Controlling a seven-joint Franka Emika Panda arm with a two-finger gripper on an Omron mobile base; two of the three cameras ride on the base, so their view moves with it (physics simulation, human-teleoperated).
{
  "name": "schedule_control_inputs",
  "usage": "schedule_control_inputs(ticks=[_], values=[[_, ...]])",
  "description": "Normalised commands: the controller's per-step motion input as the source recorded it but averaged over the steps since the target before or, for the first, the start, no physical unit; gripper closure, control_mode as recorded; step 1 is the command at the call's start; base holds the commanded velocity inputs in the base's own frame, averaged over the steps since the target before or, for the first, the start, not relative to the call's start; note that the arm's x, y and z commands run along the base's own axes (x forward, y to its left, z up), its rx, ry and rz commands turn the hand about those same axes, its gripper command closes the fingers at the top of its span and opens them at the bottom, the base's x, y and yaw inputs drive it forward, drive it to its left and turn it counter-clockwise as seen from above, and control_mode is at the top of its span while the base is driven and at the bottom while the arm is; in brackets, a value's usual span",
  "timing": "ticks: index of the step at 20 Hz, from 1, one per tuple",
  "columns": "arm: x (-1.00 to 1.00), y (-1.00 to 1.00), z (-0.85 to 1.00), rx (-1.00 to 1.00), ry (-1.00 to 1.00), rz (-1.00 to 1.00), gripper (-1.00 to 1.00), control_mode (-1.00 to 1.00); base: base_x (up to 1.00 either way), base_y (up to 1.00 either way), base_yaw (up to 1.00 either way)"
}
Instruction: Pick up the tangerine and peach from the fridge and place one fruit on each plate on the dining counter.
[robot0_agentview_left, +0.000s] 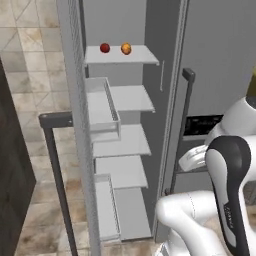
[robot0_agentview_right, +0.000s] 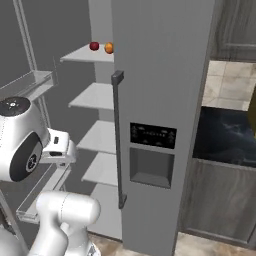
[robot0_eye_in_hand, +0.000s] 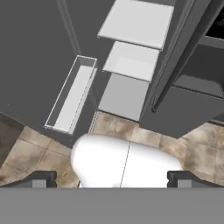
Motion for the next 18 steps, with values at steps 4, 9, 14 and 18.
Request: schedule_control_inputs(ticks=[4,9,14,18], values=[[0.00,0.00,0.00,0.00,0.00,0.00,-1.00,1.00,0.78,0.08,0.00],[0.00,0.00,0.00,0.00,0.00,0.00,-1.00,1.00,0.34,0.13,0.02],[0.00,0.00,0.00,0.00,0.00,0.00,-1.00,1.00,0.25,0.35,0.17],[0.00,0.00,0.00,0.00,0.00,0.00,-1.00,1.00,0.42,0.51,0.30]])
